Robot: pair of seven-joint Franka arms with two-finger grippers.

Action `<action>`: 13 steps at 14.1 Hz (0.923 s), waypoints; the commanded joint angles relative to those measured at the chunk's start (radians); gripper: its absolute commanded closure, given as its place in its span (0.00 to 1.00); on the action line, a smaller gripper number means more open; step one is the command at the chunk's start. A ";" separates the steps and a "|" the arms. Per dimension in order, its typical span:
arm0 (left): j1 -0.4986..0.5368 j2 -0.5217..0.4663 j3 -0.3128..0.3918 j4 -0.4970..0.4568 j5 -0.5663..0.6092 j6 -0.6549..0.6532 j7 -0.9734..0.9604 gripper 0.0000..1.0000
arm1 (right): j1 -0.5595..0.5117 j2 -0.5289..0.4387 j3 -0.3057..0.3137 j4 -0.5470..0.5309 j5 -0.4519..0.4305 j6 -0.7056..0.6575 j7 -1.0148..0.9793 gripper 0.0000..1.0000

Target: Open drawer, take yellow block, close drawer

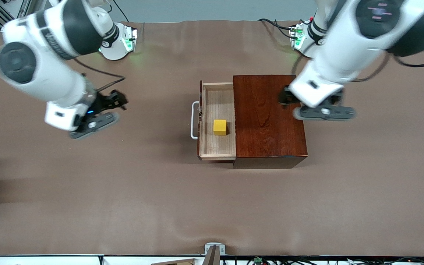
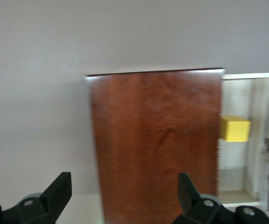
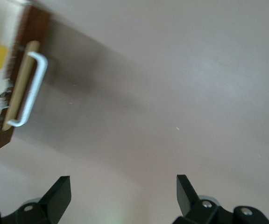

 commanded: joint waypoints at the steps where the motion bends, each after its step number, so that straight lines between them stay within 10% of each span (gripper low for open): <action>1: 0.105 -0.072 -0.011 -0.087 -0.019 0.003 0.063 0.00 | 0.071 0.031 -0.012 0.015 0.015 0.066 -0.045 0.00; 13: 0.216 -0.141 0.067 -0.180 -0.021 0.029 0.129 0.00 | 0.269 0.223 -0.012 0.015 0.012 0.477 -0.284 0.00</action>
